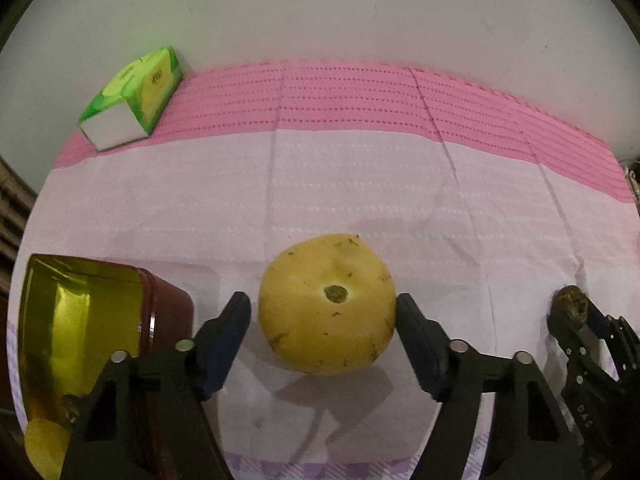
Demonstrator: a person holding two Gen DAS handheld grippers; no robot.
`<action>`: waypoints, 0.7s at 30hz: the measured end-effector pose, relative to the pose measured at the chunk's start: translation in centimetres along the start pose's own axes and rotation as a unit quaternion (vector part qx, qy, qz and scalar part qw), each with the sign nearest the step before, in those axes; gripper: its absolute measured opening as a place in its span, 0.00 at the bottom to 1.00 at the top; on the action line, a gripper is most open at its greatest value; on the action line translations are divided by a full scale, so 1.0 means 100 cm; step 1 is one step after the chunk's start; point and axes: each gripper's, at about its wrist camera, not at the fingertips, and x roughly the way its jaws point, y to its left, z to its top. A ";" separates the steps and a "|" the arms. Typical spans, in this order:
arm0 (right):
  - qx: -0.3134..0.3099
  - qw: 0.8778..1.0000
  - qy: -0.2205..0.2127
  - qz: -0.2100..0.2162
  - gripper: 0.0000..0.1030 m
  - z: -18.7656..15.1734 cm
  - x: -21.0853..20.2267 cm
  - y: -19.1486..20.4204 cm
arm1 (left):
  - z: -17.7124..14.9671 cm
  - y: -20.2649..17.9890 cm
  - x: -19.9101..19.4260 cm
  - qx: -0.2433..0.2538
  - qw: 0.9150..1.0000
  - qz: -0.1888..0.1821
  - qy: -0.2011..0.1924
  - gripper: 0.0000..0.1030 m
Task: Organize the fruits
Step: 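Grasp the pale yellow pear with the left gripper while the right gripper holds the dark fruit, then carry the pale yellow pear over the gold tin with the left gripper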
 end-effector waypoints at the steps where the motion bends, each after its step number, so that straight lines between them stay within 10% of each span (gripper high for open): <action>1: 0.000 1.000 0.000 0.000 0.42 0.000 0.000 0.000 | -0.001 -0.001 0.001 0.001 1.000 -0.002 0.001 0.65; 21: -0.001 1.000 0.000 -0.002 0.42 0.000 0.000 0.000 | -0.019 -0.004 -0.032 0.008 1.000 -0.007 -0.001 0.65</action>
